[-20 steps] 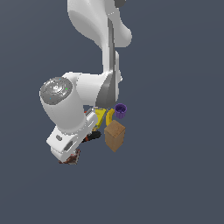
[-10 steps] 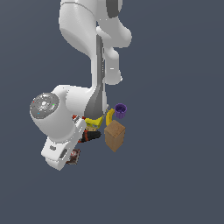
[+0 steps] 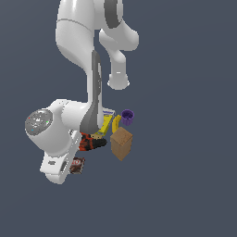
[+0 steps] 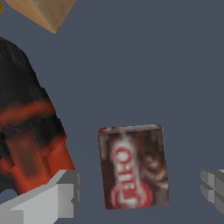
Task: Pick up a designated object from a clutter of objects.
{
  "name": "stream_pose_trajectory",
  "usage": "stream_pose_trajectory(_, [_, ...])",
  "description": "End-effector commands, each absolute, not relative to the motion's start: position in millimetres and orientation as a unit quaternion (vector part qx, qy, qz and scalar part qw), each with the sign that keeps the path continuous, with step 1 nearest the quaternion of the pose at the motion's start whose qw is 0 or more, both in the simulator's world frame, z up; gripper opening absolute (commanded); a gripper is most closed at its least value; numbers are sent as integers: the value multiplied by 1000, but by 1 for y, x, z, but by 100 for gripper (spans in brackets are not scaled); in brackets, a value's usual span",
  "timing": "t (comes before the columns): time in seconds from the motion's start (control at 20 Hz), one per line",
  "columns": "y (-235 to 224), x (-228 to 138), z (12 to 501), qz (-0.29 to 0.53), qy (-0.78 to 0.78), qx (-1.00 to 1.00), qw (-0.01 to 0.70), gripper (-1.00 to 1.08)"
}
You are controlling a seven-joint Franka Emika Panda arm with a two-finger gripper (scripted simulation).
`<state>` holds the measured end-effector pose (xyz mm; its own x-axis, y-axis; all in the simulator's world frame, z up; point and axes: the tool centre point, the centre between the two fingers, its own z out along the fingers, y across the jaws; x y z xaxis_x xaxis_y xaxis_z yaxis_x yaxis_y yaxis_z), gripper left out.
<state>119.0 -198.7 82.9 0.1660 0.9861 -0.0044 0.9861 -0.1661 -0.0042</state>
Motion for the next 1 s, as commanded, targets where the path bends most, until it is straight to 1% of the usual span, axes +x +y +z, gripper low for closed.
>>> stream_pose_trajectory(0.0, [-204, 120, 77, 2, -658, -753, 0, 100])
stream_pose_trajectory(0.65, [-214, 119, 65, 0, -676, -737, 0, 100])
stream_pose_trajectory(0.95, [-214, 119, 41, 0, -677, -736, 0, 100])
